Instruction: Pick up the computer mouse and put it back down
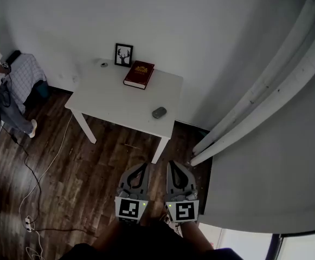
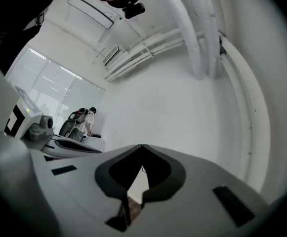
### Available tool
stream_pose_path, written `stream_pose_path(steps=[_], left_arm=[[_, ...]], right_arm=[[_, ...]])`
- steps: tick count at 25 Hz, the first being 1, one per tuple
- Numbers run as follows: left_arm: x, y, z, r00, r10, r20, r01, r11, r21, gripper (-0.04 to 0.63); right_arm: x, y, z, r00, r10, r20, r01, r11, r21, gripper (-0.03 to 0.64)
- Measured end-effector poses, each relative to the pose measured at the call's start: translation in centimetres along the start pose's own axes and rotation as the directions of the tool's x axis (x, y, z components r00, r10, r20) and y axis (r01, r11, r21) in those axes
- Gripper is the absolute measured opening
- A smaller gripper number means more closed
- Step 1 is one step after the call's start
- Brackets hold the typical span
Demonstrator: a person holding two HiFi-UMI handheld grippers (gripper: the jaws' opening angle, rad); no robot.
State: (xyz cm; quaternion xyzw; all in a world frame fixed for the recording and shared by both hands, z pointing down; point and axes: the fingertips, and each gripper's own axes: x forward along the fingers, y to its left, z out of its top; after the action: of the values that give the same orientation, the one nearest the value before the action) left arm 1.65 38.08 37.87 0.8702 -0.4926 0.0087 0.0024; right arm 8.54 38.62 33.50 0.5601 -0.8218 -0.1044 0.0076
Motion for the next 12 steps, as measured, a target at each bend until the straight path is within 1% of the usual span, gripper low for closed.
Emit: stream_pose_path(steps=[3, 6, 12], left_arm=[[-0.4, 0.4, -0.5, 1.000, -0.013, 0.002, 0.013, 1.000, -0.007, 0.000], [-1.2, 1.4, -0.5, 1.000, -0.021, -0.002, 0.021, 1.000, 0.011, 0.000], [-2.8, 3.2, -1.4, 0.999, -0.036, -0.021, 0.036, 0.999, 0.006, 0.000]], right_arm=[[0.2, 0.9, 0.0, 1.000, 0.000, 0.005, 0.000, 1.000, 0.001, 0.018], [0.5, 2.0, 0.1, 1.000, -0.004, 0.005, 0.004, 1.000, 0.001, 0.018], [1.0, 3.4, -0.2, 0.999, -0.040, -0.016, 0.040, 0.999, 0.014, 0.018]])
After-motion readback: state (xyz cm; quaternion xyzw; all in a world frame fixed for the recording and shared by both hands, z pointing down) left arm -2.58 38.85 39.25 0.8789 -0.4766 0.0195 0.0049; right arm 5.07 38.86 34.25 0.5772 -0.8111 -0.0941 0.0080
